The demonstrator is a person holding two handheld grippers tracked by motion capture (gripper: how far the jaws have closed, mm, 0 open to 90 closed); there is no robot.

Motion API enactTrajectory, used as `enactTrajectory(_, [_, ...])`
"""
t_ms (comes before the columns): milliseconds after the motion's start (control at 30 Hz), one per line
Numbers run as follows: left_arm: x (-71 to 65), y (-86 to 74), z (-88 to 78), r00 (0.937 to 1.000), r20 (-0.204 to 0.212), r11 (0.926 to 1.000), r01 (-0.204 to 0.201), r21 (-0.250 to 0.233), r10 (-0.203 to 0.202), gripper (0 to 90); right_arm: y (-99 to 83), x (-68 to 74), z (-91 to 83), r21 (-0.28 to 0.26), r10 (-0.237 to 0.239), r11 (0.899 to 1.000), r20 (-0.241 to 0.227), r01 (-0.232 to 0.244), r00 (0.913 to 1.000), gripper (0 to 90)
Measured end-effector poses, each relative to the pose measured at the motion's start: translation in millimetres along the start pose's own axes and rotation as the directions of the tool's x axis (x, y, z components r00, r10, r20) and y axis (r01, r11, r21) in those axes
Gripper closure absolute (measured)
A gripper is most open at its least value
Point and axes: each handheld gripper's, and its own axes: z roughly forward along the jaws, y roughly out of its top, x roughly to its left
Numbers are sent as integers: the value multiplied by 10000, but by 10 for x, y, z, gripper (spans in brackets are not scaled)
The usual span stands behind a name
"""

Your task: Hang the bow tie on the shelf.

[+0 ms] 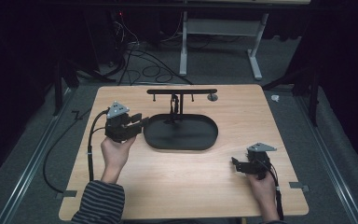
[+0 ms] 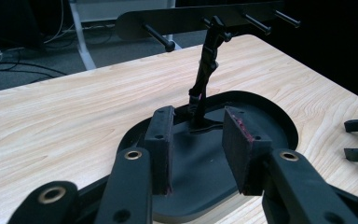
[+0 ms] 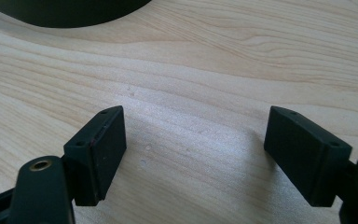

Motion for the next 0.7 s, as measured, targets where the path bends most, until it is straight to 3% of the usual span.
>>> enactTrajectory(700, [22, -99, -139, 9997, -183, 9999, 137, -103, -139, 614, 0, 0, 0, 0, 1, 10000, -1, -1, 10000, 219])
